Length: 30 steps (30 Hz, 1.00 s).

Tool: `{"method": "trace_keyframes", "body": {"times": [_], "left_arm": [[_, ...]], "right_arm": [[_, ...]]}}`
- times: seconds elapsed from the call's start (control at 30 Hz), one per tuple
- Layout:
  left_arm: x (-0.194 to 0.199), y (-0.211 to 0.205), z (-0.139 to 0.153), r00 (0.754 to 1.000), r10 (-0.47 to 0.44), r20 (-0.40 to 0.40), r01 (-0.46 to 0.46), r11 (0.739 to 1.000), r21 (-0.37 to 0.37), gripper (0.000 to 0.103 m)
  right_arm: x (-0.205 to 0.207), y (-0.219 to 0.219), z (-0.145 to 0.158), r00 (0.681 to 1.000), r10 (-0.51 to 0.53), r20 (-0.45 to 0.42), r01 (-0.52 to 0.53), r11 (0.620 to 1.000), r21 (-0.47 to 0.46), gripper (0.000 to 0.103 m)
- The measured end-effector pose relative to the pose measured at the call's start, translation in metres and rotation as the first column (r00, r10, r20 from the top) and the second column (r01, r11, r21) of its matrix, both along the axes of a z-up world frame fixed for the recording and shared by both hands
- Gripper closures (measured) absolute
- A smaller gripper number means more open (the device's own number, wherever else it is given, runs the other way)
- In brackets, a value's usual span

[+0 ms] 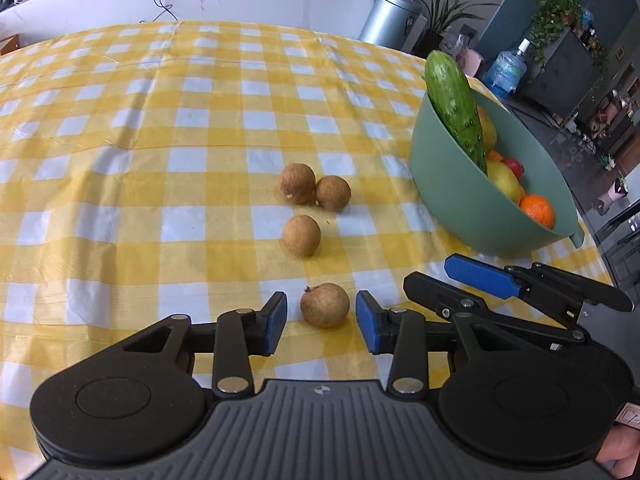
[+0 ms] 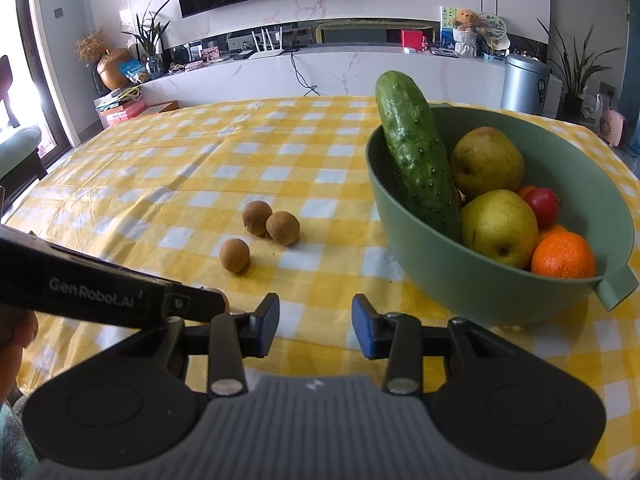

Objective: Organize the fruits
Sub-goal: 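Move the left gripper onto a small brown round fruit and close it, then close the right gripper on another brown fruit while the left gripper holds its fruit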

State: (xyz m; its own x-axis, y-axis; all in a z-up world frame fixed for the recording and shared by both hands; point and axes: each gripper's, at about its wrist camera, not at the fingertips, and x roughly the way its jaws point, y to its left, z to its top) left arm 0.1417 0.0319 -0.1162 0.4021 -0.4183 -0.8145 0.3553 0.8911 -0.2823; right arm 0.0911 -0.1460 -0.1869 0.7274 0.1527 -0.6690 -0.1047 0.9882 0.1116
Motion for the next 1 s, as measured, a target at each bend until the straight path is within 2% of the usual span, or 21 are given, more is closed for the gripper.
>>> {"method": "trace_keyframes", "body": {"times": [0.23, 0.43, 0.8, 1.0], "left_arm": [[-0.003, -0.008, -0.004, 0.999, -0.028, 0.016, 0.027, 0.999, 0.027, 0.070], [-0.005, -0.008, -0.003, 0.999, -0.023, 0.037, 0.021, 0.999, 0.029, 0.072], [0.001, 0.012, 0.010, 0.992, 0.098, 0.083, -0.100, 0.995, 0.017, 0.072], [0.007, 0.024, 0.012, 0.983, 0.161, 0.090, -0.162, 0.987, 0.012, 0.072]], "right_arm": [[0.001, -0.002, -0.002, 1.000, -0.012, -0.009, 0.012, 1.000, 0.010, 0.065], [0.000, -0.001, -0.001, 1.000, -0.013, -0.004, 0.013, 1.000, 0.006, 0.065], [0.001, 0.015, 0.004, 0.998, 0.063, 0.022, -0.063, 0.998, -0.023, 0.063], [0.011, 0.031, 0.009, 0.993, 0.103, 0.054, -0.099, 0.993, -0.070, 0.061]]}}
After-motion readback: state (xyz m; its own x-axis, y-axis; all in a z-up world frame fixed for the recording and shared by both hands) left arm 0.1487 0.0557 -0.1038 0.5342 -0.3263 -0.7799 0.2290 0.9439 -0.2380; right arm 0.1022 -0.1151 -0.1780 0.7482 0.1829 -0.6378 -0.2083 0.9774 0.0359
